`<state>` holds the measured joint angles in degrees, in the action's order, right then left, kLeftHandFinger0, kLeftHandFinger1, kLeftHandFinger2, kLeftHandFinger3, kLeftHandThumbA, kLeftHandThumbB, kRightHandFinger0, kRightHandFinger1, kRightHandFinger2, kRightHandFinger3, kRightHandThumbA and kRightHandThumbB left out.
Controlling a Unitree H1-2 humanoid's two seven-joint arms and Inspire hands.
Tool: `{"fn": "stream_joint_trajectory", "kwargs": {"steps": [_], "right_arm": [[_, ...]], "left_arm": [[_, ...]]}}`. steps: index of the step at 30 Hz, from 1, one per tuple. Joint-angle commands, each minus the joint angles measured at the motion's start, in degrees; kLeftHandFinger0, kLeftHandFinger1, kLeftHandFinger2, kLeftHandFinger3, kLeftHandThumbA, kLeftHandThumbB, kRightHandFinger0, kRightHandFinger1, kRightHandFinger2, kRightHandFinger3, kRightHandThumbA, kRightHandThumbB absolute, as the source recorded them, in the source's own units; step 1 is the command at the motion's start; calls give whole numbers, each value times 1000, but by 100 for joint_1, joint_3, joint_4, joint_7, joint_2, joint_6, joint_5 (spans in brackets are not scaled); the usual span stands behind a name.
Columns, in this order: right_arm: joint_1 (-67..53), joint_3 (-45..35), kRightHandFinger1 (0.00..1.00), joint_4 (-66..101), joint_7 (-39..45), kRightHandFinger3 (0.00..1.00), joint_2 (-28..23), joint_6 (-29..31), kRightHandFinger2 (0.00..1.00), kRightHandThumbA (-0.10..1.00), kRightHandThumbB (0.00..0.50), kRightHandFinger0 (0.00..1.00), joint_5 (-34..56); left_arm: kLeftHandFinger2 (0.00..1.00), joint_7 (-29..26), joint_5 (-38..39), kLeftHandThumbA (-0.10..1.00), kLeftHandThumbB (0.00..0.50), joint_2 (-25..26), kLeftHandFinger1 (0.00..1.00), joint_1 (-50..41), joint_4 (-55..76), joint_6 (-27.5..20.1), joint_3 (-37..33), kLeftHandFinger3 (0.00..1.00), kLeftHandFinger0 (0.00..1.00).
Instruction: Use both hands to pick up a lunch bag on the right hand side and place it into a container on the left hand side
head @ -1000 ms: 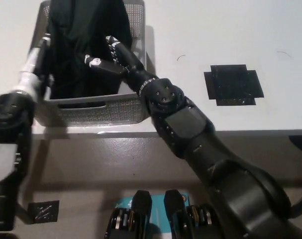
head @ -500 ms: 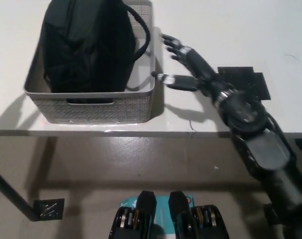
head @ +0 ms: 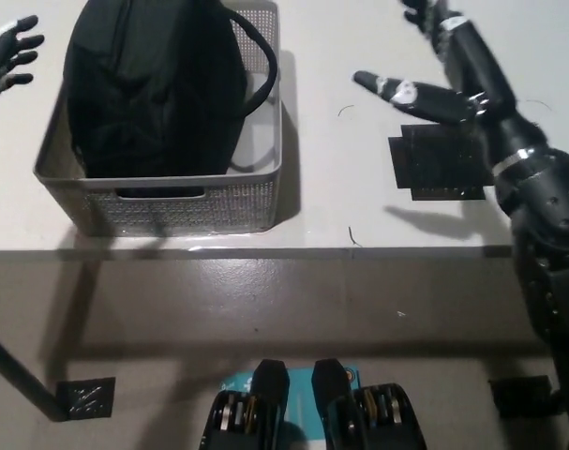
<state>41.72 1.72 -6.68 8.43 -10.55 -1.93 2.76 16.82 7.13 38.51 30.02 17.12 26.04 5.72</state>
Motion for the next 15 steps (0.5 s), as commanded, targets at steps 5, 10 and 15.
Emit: {"fn": "stream_joint_trajectory", "kwargs": {"steps": [5,10,15], "right_arm": [[-2081,-179,1000,2487,32,1000,455,392,1000,1000,280,1000,880],[-3485,-72,1000,3197,90,1000,651,710,1000,1000,286,1000,1087],[-4388,114,1000,3232,230,1000,774,1185,1000,1000,313,1000,1119]], "left_arm": [[1000,-255,667,1000,152,-840,1000,-1593,1880,-21,327,1000,1000],[1000,-343,622,1000,218,-1715,1000,-2627,2309,-485,79,1000,1000],[1000,-218,444,1000,210,-2405,1000,-3479,2297,-1194,-178,1000,1000]]}}
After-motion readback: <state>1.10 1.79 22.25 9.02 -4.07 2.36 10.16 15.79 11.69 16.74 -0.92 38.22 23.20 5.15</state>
